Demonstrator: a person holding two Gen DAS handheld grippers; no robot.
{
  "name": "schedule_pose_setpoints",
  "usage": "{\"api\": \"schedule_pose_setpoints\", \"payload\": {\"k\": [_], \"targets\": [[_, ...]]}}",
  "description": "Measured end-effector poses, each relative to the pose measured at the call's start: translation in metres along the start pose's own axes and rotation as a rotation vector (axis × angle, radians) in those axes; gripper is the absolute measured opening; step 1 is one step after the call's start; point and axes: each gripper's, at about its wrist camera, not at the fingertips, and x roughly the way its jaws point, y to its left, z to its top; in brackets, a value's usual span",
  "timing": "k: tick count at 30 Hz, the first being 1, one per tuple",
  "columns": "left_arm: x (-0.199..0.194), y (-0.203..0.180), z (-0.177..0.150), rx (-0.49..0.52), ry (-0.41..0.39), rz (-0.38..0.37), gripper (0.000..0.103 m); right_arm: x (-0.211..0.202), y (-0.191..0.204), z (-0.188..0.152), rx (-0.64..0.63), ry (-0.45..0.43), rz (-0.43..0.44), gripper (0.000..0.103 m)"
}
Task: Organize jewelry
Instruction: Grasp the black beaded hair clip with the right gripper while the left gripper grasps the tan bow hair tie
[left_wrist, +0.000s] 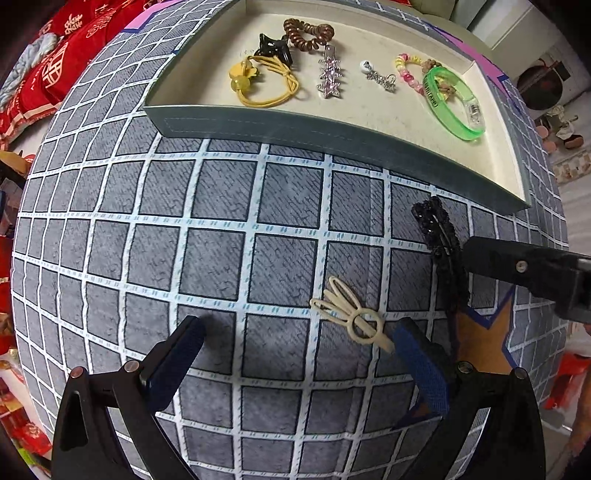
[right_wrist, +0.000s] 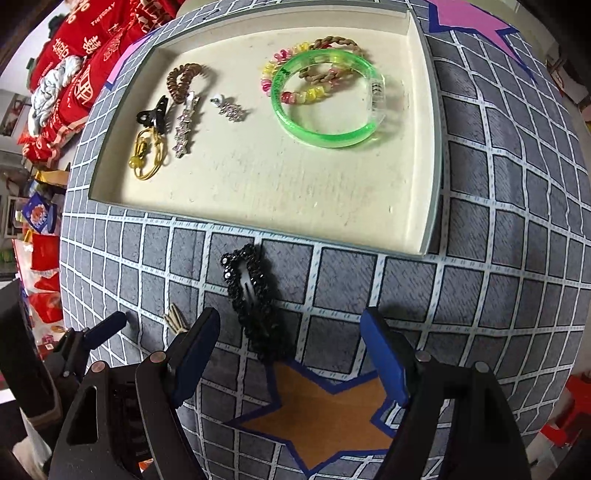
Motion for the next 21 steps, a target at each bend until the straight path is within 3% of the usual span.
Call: {"api": "schedule_pose_setpoints", "payload": {"k": [6,11,21], "targets": [[0.016,-0.029,0.010,0.023,-0.010,0.077,0.103,0.003,-0.003,0.001,0.002,0.010,0.005,0.081],[0.021,-0.037,0.019,0.046,-0.022,0.078,0.102,0.005,-0.001,0.000,-0.010,0.011,0.009,0.081],[0.007,-0.034,0.008,0.092,-0.060,0.069,0.074,0.016,0.018,-0.002,-0.061,0.023,-0.031,0.081]]}}
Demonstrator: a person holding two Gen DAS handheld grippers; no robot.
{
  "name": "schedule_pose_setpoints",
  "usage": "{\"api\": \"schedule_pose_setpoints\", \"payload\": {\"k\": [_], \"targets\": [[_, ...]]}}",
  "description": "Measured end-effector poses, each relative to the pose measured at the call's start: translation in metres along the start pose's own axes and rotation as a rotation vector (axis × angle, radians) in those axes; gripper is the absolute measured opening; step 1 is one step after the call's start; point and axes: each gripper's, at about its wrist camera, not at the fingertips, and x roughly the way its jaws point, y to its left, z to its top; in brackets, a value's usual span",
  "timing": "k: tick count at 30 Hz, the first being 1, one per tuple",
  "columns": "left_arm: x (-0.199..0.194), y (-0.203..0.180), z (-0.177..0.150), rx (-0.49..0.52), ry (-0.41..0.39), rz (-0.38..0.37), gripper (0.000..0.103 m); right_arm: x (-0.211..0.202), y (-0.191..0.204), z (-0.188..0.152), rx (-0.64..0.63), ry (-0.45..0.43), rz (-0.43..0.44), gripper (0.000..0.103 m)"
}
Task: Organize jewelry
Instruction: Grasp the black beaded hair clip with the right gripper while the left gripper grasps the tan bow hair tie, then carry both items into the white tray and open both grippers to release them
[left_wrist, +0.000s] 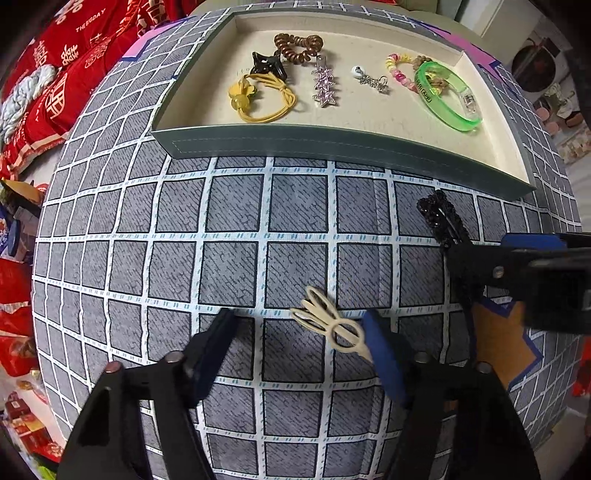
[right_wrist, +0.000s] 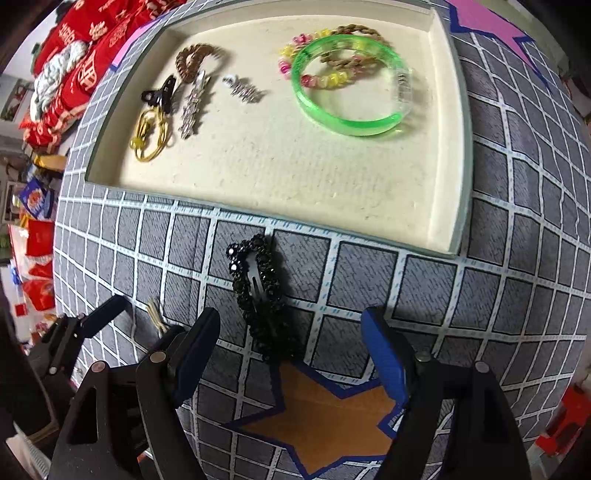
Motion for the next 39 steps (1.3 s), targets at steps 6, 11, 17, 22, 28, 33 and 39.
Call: {"api": "schedule_pose_setpoints", "payload": {"k": [6,11,17,22,28,33,39], "targets": [[-0.009,0.012,-0.010,-0.002,-0.001,-0.009,0.067,0.006,0.026,-0.004,-0.109,-0.017,-0.142,0.061],[-0.022,0.021,-0.024,0.022,-0.008,-0.026,0.038,0.010,0.044,-0.008,-0.160,-0.037,-0.219,0.032],[-0.025,0.039,-0.018,0.004,0.007,-0.110,0.027,0.006,0.036,-0.014,-0.085,-0.040,-0.143,0.032],[-0.033,0.070,-0.025,-0.042,0.017,-0.177,0.027,-0.003,0.016,-0.026,-0.027,-0.053,-0.087,0.032],[-0.049,0.099,-0.032,-0.035,0.001,-0.196,0.027,-0.018,0.002,-0.035,0.036,-0.069,-0.021,0.032],[-0.076,0.107,-0.032,-0.012,-0.032,-0.200,0.027,-0.032,-0.006,-0.040,0.062,-0.084,0.015,0.032],[-0.107,0.109,-0.009,0.023,-0.092,-0.202,0.027,-0.057,-0.013,-0.037,0.082,-0.123,0.047,0.032]]}}
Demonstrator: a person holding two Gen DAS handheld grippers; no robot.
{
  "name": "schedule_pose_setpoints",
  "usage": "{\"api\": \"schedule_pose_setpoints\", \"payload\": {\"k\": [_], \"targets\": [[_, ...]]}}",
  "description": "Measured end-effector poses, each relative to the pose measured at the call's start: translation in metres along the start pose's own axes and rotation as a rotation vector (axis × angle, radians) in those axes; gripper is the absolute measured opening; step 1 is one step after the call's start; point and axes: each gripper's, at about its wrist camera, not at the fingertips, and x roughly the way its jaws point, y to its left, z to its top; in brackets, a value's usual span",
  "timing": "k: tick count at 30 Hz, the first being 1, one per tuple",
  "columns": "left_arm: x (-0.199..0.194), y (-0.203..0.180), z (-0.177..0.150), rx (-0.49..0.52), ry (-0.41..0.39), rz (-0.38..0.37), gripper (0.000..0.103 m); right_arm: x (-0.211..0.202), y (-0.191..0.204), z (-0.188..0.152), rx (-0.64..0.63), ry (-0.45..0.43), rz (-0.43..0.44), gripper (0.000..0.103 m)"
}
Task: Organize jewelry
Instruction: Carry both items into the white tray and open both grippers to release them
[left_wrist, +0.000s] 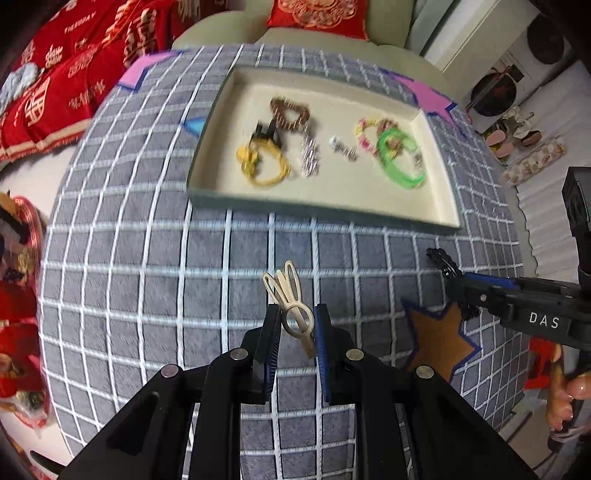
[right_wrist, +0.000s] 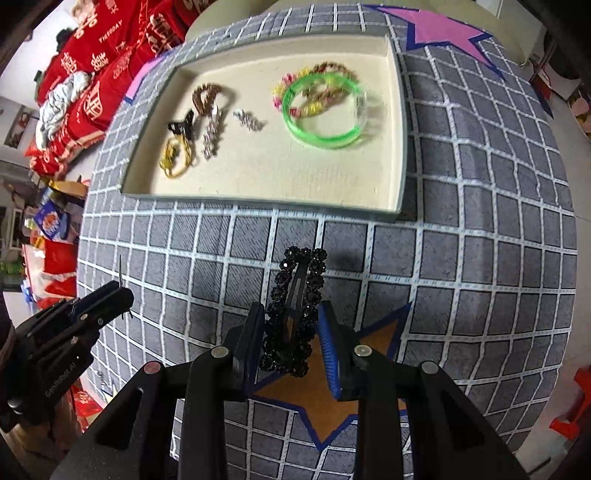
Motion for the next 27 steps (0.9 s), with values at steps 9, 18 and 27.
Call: {"api": "schedule_pose_setpoints", "payload": {"k": [9,18,27], "targets": [[-0.003,-0.018,0.048,0.028,-0.068,0.002,0.027,-0.032,-0.004,0.028,0.032,-0.074,0.040,0.032],[0.009,-0.019,0.080,0.034,-0.090,0.025,0.027,-0.032,0.002,0.061,0.038,-0.103,0.063,0.032],[0.023,-0.018,0.106,0.030,-0.094,0.031,0.027,-0.017,0.019,0.091,0.011,-0.100,0.083,0.032]]}}
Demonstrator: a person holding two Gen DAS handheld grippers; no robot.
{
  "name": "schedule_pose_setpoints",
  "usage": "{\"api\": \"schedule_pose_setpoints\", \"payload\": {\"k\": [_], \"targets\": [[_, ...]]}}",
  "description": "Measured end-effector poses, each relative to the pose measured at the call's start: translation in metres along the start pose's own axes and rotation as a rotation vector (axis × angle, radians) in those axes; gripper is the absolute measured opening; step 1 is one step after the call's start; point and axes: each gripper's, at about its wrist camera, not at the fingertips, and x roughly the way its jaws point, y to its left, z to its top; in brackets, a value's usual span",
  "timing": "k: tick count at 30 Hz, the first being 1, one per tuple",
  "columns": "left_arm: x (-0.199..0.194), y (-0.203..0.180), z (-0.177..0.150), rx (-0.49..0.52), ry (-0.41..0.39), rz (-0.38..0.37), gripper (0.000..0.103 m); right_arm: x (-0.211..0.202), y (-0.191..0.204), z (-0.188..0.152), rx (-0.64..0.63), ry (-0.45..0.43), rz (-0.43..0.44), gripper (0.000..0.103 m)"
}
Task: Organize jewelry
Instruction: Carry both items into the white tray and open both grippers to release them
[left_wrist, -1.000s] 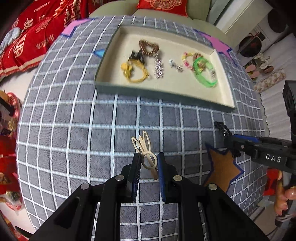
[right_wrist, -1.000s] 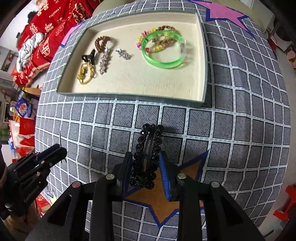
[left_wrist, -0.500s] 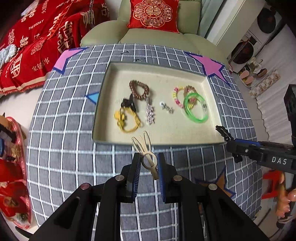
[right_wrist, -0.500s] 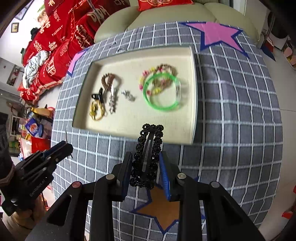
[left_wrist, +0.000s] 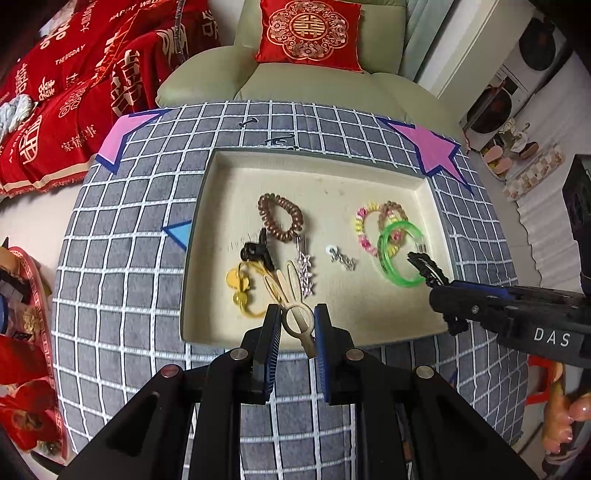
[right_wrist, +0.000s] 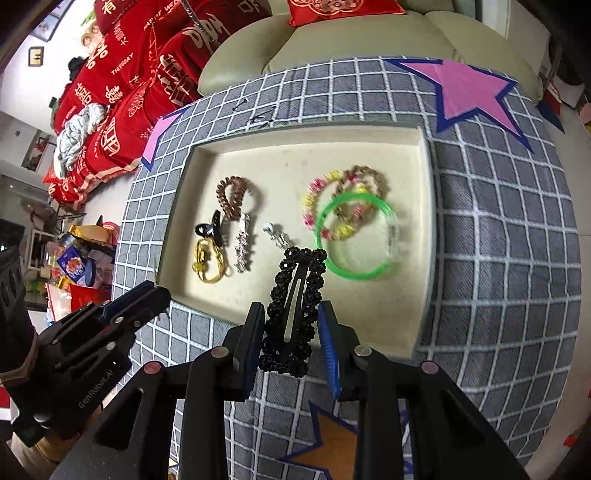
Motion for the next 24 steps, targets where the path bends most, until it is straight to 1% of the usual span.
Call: {"api": "schedule_pose_setpoints", "payload": {"k": [8,14,24], "targets": [[0.022,-0.003,0.019,-0.003,0.007,0.008,0.027,0.014,0.008,0.022,-0.011,-0.006,0.007,0.032],[0.037,-0.002,0.026,-0.011,0.017,0.017,0.027,0.025,0.002,0.033,-0.001,-0.005,-0.003,0.032],[0.074,0.000,0.022,0.013,0.067,0.089,0.027,0.051,-0.009,0.038,-0.009,0.027,-0.046,0.032]]}}
